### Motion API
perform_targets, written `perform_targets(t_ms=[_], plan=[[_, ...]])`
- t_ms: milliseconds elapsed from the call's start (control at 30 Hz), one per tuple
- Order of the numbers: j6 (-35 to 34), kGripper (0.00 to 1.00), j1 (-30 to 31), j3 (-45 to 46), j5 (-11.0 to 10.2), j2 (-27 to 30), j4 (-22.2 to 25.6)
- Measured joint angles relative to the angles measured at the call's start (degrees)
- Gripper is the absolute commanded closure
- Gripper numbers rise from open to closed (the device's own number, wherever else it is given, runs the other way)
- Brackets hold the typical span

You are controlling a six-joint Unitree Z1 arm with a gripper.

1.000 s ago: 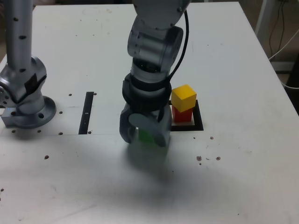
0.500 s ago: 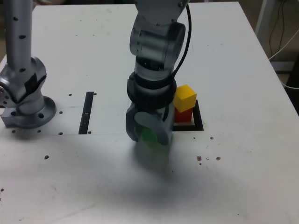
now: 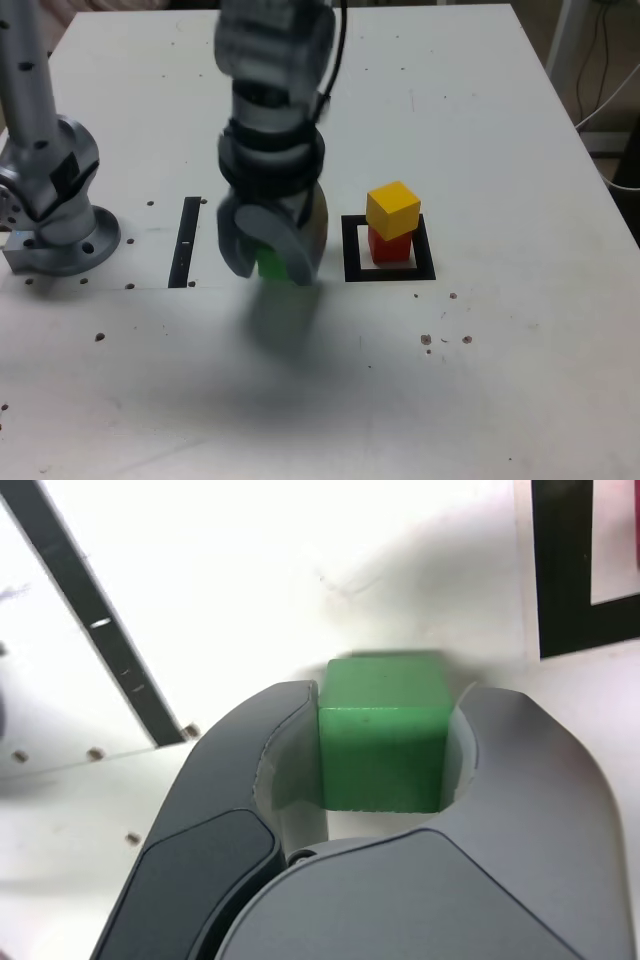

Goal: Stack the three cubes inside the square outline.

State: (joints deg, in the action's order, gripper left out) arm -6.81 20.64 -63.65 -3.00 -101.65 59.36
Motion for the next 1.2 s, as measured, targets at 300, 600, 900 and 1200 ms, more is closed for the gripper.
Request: perform_targets(t_ms=[300, 600, 900, 1200], plan=[[-1.89, 0.73, 0.00, -7.94, -1.78, 2.61, 10.73], [-2.12, 0.73, -1.39, -23.80, -5.29, -1.64, 21.38], [3.74, 0.73, -7.14, -38.29, -3.34, -8.48, 24.61], [5.85, 0.73, -10.19, -41.16, -2.53, -10.36, 25.98]])
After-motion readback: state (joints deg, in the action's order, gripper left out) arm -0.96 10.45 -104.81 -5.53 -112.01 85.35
